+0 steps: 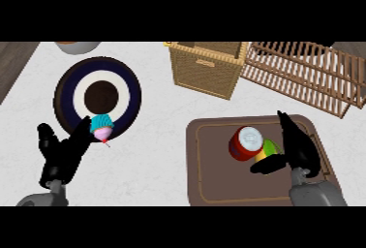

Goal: Pick the lemon from the tray and place it in the tiered shelf

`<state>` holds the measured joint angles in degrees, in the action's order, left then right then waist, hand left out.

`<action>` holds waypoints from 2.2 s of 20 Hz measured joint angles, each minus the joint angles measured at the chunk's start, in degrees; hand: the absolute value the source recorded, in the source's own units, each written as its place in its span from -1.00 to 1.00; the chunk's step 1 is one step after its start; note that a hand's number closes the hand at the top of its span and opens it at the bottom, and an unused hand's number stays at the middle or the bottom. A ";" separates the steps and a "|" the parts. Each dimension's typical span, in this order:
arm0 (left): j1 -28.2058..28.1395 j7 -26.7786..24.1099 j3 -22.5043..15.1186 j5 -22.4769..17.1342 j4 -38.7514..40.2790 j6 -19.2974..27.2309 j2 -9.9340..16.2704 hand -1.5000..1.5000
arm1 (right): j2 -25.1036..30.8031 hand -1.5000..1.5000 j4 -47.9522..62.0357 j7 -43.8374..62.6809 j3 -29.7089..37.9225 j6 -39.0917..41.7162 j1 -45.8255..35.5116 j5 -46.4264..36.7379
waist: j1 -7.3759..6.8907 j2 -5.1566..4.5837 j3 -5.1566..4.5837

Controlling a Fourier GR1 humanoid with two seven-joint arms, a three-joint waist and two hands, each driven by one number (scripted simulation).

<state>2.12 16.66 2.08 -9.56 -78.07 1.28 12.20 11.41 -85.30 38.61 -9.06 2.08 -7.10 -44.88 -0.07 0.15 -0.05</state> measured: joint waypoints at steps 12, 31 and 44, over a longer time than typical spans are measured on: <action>-0.50 0.01 0.44 1.47 -0.48 0.21 -1.32 0.00 | -1.29 1.00 1.40 -7.47 -4.43 4.91 -0.16 -0.79 | 0.05 0.19 -0.25; -0.15 0.80 1.75 1.83 0.04 -0.71 -1.61 0.00 | -10.07 1.00 -2.81 10.87 -2.56 -2.58 -25.18 -9.19 | 0.42 0.27 0.02; 0.20 -0.61 1.99 2.55 1.00 -1.03 -1.96 0.00 | -3.03 1.00 -15.12 21.12 9.26 10.85 -44.14 -12.77 | 0.21 0.13 0.07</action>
<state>2.32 16.05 4.06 -7.02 -77.07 0.25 10.24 8.38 -100.42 59.73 0.20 12.93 -51.23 -57.64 0.13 0.28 0.01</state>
